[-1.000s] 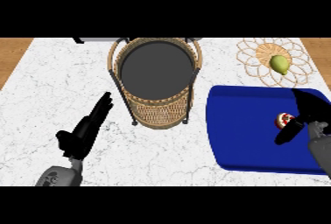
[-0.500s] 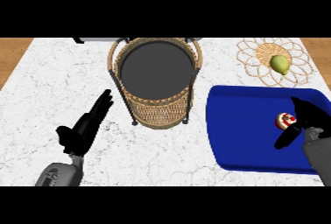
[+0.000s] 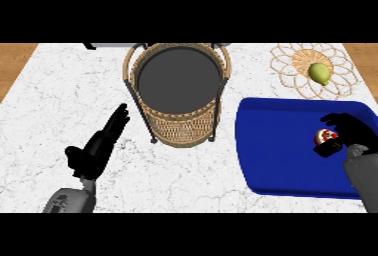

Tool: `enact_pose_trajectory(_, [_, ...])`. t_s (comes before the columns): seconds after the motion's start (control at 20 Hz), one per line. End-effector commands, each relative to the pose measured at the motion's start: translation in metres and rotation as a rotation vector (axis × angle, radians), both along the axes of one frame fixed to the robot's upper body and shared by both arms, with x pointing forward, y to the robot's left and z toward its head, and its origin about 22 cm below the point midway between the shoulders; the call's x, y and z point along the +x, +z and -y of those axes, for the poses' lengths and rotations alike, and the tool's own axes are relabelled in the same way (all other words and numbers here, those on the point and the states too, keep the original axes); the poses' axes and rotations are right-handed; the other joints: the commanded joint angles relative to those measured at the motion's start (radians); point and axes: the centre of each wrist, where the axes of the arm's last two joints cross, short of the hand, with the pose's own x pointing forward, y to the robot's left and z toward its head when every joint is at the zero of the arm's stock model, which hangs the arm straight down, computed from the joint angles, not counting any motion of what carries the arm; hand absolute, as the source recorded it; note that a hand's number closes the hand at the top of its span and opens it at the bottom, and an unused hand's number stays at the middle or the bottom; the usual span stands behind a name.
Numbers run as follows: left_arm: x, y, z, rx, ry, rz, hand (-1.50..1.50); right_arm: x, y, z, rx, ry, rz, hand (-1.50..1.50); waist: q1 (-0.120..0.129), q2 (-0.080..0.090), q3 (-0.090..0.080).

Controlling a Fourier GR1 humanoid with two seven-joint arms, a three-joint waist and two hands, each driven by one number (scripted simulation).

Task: Pick the cupcake from the tray and place it in the tiered basket

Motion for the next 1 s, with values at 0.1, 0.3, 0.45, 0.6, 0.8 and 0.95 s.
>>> enact_pose_trajectory(0.1, [0.006,0.014,0.011,0.008,0.009,0.0,0.0,-0.001,-0.006,-0.002,0.002,0.064,0.128,1.5,0.0,-0.001,0.0])
enact_pose_trajectory(0.3, [-0.01,-0.004,-0.006,-0.006,0.016,-0.005,0.0,0.007,-0.007,-0.016,0.004,0.098,0.152,1.5,0.001,-0.001,0.0])
enact_pose_trajectory(0.45, [0.009,0.003,0.007,-0.006,0.002,0.005,0.0,0.013,0.004,0.021,-0.009,0.103,0.148,1.5,0.0,0.0,0.0])
enact_pose_trajectory(0.6, [0.001,0.003,0.002,-0.012,0.017,0.013,0.0,0.012,0.017,0.009,-0.032,0.154,0.18,1.5,0.0,-0.001,0.0])
enact_pose_trajectory(0.8, [0.006,0.0,0.0,-0.007,0.009,-0.001,0.0,-0.014,0.002,0.0,-0.06,0.484,0.168,1.5,-0.012,-0.001,0.0])
enact_pose_trajectory(0.95, [-0.008,-0.001,-0.002,-0.005,0.014,0.001,0.0,-0.041,0.002,0.017,-0.097,0.584,0.222,1.5,-0.013,-0.005,0.0])
